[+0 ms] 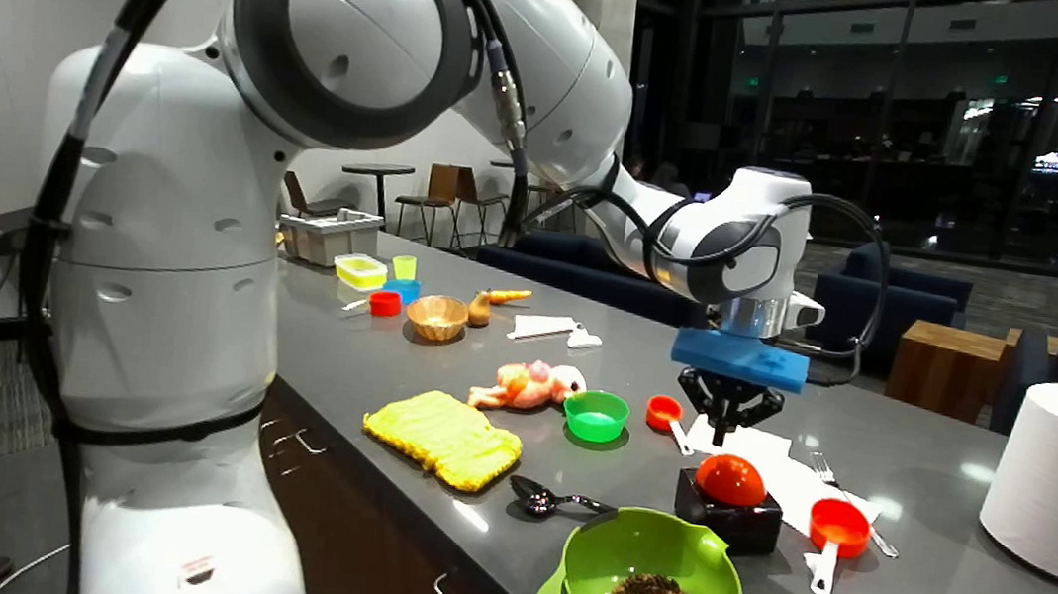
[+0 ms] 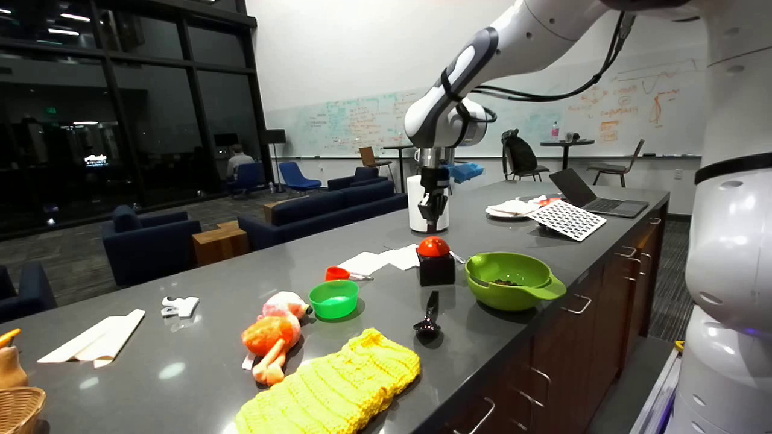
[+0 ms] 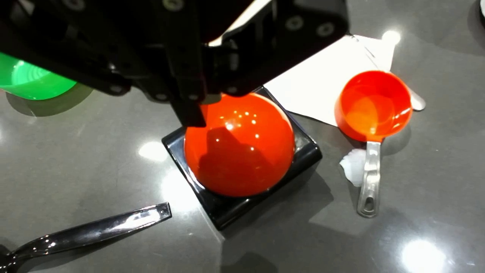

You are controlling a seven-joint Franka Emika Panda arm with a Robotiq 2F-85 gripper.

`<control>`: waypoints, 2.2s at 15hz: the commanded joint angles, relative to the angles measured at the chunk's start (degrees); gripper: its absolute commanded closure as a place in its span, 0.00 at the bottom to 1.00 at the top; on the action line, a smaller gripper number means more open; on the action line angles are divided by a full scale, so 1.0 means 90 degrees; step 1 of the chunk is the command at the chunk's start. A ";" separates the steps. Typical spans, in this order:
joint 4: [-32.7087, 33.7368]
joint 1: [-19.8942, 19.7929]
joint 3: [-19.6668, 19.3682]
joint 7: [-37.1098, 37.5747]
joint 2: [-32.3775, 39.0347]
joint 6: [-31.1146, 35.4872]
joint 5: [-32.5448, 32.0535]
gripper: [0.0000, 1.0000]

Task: Press the orange button on the black box

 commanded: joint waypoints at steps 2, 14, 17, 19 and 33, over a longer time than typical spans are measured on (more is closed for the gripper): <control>0.0188 -0.0124 0.0103 0.0193 0.0059 -0.0254 -0.0120 1.00; 0.0267 -0.0130 0.0121 0.0497 0.0091 -0.0547 -0.0045 1.00; 0.0322 -0.0128 0.0120 0.0639 0.0089 -0.0830 -0.0028 1.00; 0.0372 -0.0124 0.0120 0.0722 0.0091 -0.0985 -0.0036 1.00; 0.0428 -0.0119 0.0194 0.0420 0.0070 -0.0515 0.0010 0.56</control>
